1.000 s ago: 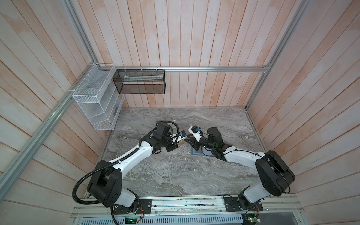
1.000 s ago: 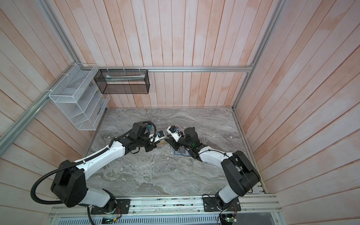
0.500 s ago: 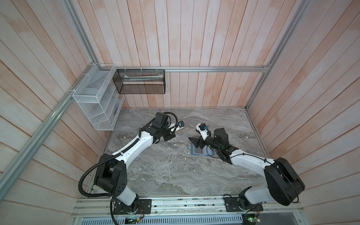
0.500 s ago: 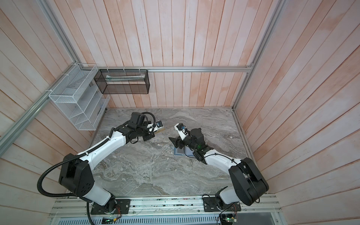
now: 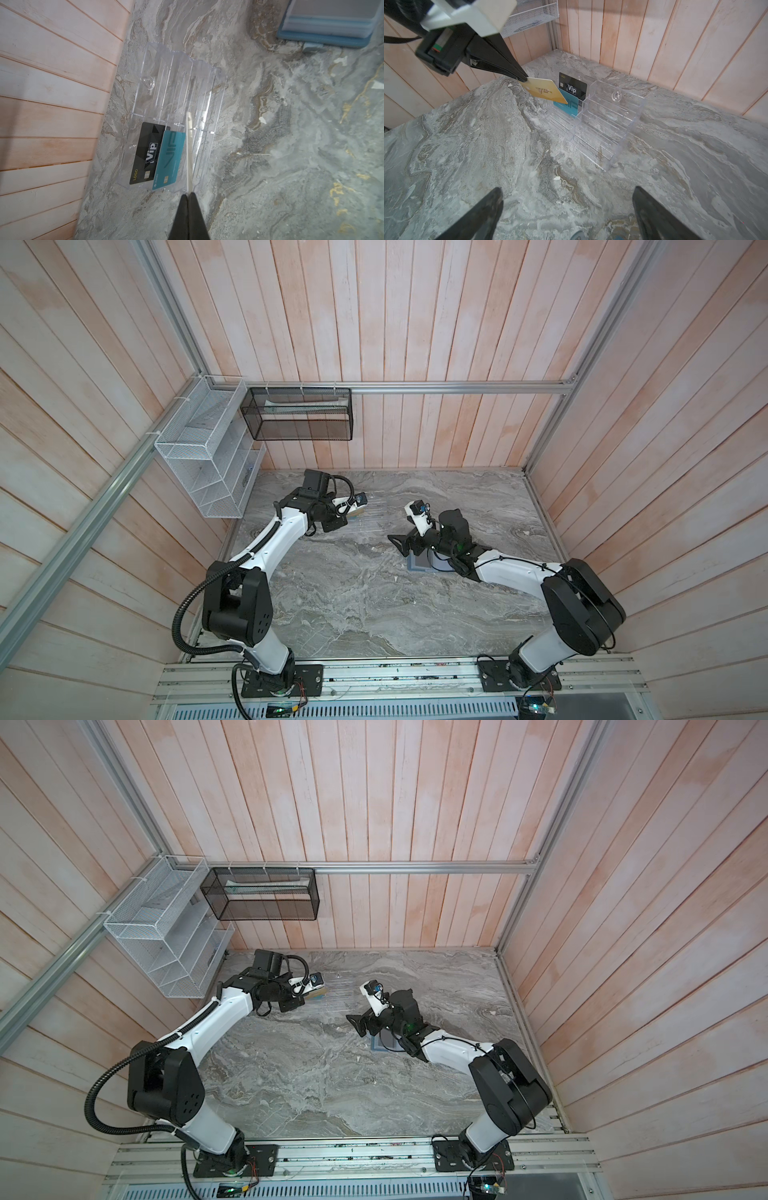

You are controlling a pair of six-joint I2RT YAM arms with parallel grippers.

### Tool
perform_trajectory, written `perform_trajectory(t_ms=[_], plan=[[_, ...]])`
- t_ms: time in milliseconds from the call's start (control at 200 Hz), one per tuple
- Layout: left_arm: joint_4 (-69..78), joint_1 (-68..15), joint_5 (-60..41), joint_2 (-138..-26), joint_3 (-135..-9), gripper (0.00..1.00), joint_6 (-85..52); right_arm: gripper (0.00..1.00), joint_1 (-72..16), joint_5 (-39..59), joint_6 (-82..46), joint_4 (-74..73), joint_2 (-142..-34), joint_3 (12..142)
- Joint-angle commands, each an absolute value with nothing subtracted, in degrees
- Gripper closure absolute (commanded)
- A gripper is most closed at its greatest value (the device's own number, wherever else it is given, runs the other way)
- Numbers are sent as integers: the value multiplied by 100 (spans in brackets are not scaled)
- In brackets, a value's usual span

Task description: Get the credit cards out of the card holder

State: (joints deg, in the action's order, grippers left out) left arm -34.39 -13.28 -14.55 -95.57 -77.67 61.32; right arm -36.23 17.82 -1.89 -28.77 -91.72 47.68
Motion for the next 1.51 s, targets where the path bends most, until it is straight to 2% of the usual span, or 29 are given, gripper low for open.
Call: perform_trajectory(t_ms=[0,110,280,935,1500], plan=[[-3569,-1276,-1498,-9766,-7880,100,6573,2,-3717,1513,-424,-2724,-9452,5109],[-3437,-1266,-1128,-9954,-7856,100,6772,2,-3726,1423,-584,-2715,-9672,5268],[-3239,-1163,-1116,-10067,-7818,100,6899,2,-3729,1654,-707,-2755,-9919,5426],[-2973,-992,-1599,-10339,-7754,100,7371,2,-3744,1863,-835,-2733,-10441,5823],[-2908,-1054,-1737,-10648,-7773,100,7364,2,-3747,1785,-835,-2786,-10470,5757]])
